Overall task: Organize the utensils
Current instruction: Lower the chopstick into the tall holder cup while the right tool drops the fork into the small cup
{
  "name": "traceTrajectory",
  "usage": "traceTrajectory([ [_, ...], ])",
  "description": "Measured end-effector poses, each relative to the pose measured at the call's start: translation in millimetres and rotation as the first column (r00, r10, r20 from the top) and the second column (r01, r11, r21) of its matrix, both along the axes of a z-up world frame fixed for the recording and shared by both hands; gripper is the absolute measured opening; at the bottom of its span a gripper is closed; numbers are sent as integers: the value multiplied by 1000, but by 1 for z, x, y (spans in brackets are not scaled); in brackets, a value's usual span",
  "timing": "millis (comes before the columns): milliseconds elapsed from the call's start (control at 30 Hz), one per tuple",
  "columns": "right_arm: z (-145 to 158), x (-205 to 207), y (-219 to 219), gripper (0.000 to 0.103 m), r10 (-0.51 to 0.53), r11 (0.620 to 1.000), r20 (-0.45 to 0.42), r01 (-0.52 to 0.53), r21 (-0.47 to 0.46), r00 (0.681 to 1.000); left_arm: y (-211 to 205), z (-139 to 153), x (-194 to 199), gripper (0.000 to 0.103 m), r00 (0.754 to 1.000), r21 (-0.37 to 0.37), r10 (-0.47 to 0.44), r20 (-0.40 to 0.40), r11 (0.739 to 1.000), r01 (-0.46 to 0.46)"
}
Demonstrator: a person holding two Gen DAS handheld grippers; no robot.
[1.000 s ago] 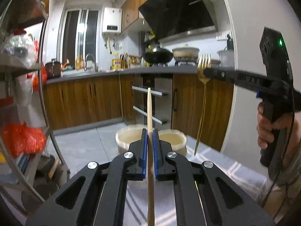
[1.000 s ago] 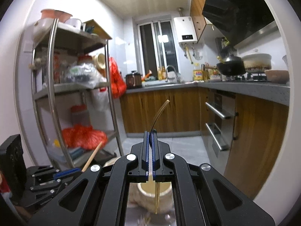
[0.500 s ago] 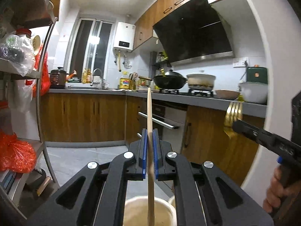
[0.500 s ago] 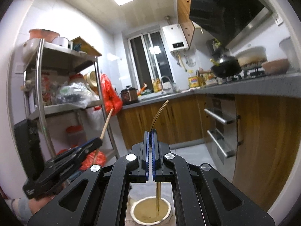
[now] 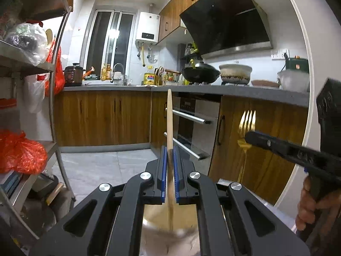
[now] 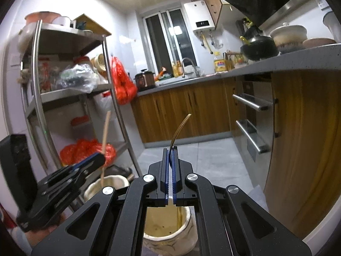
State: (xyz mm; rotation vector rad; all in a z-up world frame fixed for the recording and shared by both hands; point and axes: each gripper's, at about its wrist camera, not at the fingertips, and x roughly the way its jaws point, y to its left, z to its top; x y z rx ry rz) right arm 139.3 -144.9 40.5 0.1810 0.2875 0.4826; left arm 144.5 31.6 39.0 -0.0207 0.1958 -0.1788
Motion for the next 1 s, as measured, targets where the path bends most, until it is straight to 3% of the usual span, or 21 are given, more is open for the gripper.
traceTrajectory([
  [433, -7, 10, -3, 4, -48, 999, -12, 47, -16, 999, 5, -14, 5, 8, 997, 7, 34, -67, 999, -34],
  [567, -9, 12, -5, 4, -53, 998, -20, 52, -17, 998, 6, -14, 4, 32, 997, 7, 47, -67, 999, -46],
  [667, -12, 14, -6, 4, -58, 998, -29, 57, -20, 998, 5, -12, 3, 37, 996, 13, 55, -68, 998, -54],
  [833, -13, 15, -8, 8, -61, 998, -30, 60, -15, 998, 5, -7, -1, 57, 996, 11, 68, -59, 998, -67],
  [900, -13, 15, -8, 14, -58, 998, -30, 58, -15, 998, 5, -4, -2, 66, 996, 13, 71, -58, 997, -70],
  [1000, -12, 15, -9, 29, -57, 998, -27, 57, -7, 998, 4, -1, -5, 69, 996, 14, 76, -53, 997, -75],
])
